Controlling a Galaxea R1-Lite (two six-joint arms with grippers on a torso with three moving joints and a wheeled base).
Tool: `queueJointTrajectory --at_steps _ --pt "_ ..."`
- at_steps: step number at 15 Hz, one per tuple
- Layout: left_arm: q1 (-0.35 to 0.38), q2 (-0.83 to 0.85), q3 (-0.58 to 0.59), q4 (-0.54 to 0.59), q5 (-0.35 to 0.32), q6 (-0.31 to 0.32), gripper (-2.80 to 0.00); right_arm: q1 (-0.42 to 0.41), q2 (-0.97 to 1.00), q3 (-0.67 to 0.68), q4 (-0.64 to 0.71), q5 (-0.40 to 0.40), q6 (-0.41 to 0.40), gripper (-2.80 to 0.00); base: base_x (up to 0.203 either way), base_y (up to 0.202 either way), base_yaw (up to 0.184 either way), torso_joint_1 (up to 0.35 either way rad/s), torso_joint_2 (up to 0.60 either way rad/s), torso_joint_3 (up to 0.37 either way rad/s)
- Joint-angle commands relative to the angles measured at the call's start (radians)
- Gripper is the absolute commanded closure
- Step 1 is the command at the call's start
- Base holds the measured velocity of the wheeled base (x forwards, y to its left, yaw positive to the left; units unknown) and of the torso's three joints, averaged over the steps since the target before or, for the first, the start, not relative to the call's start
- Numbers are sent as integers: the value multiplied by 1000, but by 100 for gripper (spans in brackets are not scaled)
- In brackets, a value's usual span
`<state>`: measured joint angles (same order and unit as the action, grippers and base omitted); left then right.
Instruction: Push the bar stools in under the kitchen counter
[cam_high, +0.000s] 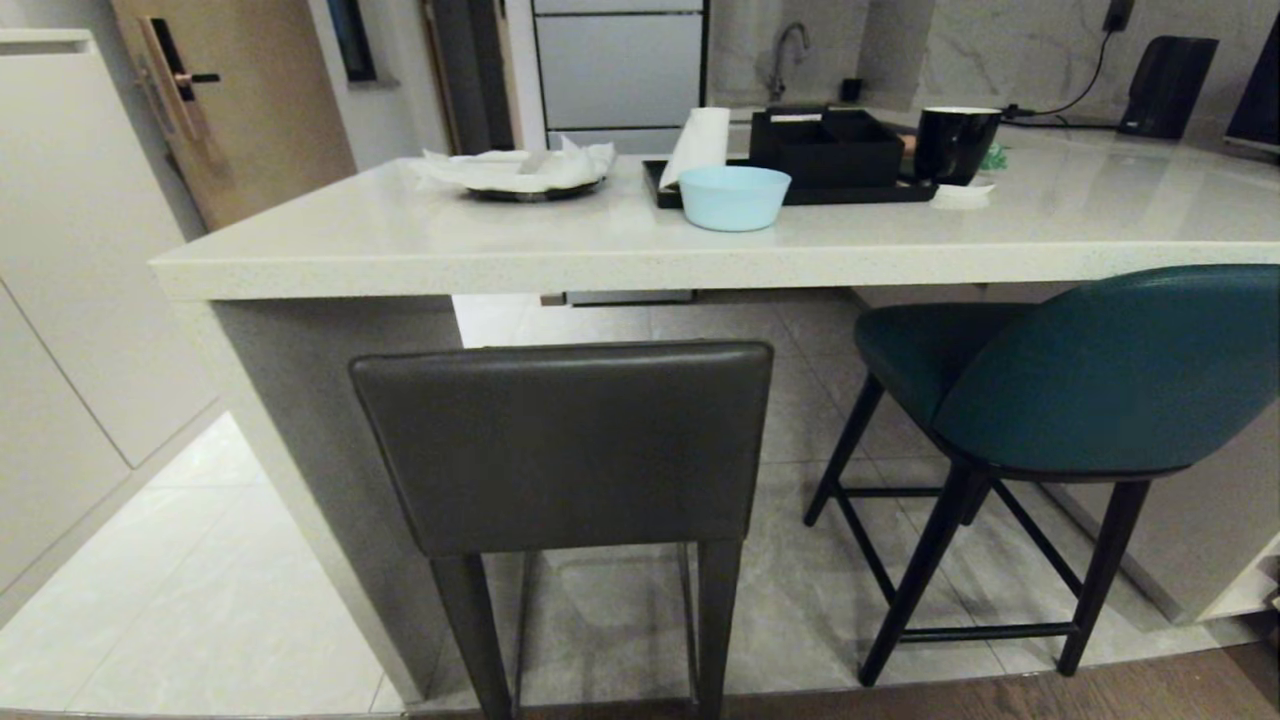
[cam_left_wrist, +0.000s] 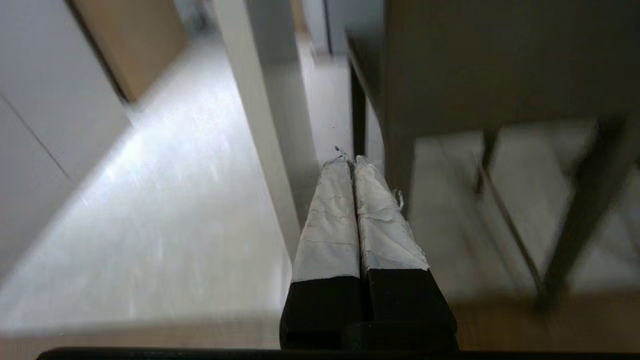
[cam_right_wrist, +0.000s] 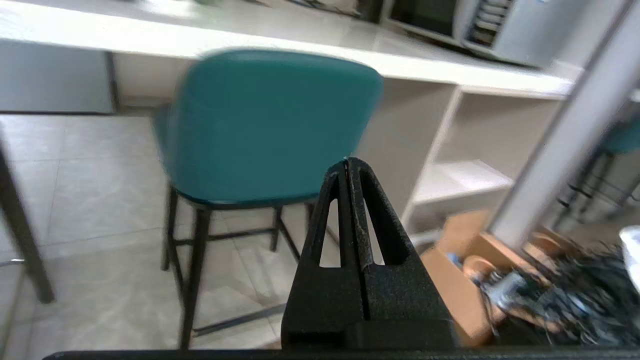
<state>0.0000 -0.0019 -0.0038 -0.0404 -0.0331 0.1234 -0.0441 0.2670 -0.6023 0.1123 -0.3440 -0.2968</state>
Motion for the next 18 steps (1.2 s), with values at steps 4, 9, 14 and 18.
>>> queueJointTrajectory --at_steps 4,9,14,18 --pt "0 2 23 4 -13 -2 0 26 3 15 16 180 327 0 0 0 0 0 0 0" --pt "0 2 23 4 -10 -18 0 62 -236 106 152 227 188 0 0 0 0 0 0 0" --pt "0 2 24 4 -7 -48 0 44 -271 566 -111 293 216 0 0 0 0 0 0 0" --pt "0 2 24 4 -7 -59 0 41 -267 602 -105 365 183 0 0 0 0 0 0 0"
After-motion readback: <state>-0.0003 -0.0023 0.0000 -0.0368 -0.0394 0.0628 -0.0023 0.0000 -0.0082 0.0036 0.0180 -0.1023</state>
